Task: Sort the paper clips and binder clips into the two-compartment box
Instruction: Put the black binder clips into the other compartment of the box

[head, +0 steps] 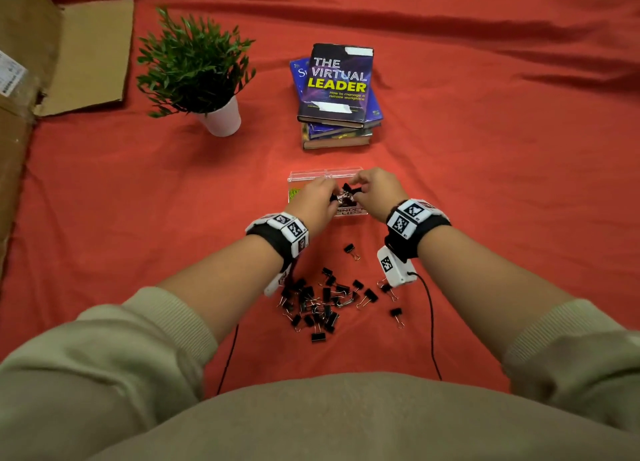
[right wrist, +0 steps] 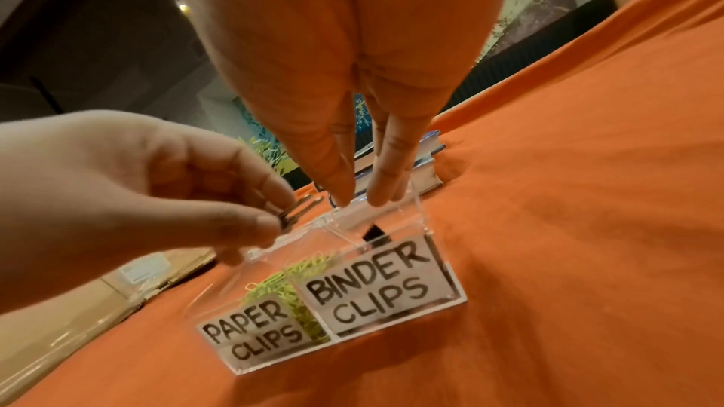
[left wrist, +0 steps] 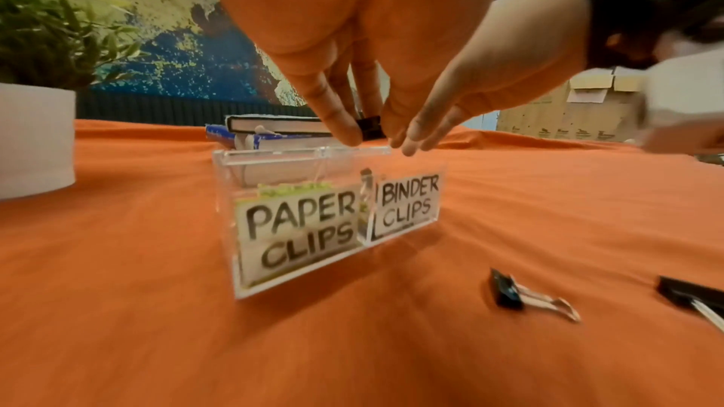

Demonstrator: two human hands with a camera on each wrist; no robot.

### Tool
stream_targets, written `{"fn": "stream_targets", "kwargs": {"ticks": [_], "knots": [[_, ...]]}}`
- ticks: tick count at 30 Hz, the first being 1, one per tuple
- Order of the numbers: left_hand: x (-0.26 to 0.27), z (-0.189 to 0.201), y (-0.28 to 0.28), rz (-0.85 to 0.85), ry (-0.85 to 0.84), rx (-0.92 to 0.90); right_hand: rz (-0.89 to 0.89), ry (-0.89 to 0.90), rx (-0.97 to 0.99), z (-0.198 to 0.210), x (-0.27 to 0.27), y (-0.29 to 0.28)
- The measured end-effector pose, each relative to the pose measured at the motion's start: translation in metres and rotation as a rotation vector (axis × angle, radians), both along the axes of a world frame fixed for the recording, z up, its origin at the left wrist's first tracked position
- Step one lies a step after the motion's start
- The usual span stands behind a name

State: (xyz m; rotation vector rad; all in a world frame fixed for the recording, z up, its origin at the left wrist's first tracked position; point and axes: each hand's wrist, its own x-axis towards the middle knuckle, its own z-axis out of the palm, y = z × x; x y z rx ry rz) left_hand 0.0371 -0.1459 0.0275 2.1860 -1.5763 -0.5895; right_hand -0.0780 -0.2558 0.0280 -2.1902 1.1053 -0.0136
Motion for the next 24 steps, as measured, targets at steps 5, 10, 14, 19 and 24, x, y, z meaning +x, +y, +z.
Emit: {"fn": "stream_targets", "kwargs": {"ticks": [5,10,14,19,24], "knots": [[-0.001,0.000,-0.028,-0.029,-0.104,0.036,-0.021,-0.062,-0.018,0.005,-0.033,0.009],[-0.016,-0.007,-0.011,-0.087,-0.194,0.020,0.331,0.141,0.047,-0.019,-0.056,0.046],[-0.033,-0.015,0.033,-0.157,-0.047,0.131,0.536,0.230,0.015,-0.033,-0.061,0.069],[-0.049,-0.031,0.084,-0.217,-0.012,0.387,0.605,0.289,0.051,-0.037,-0.078,0.082],[-0.067,-0.037,0.098,-0.194,-0.090,0.398,0.609,0.295,0.039,-0.040,-0.087,0.096]]}}
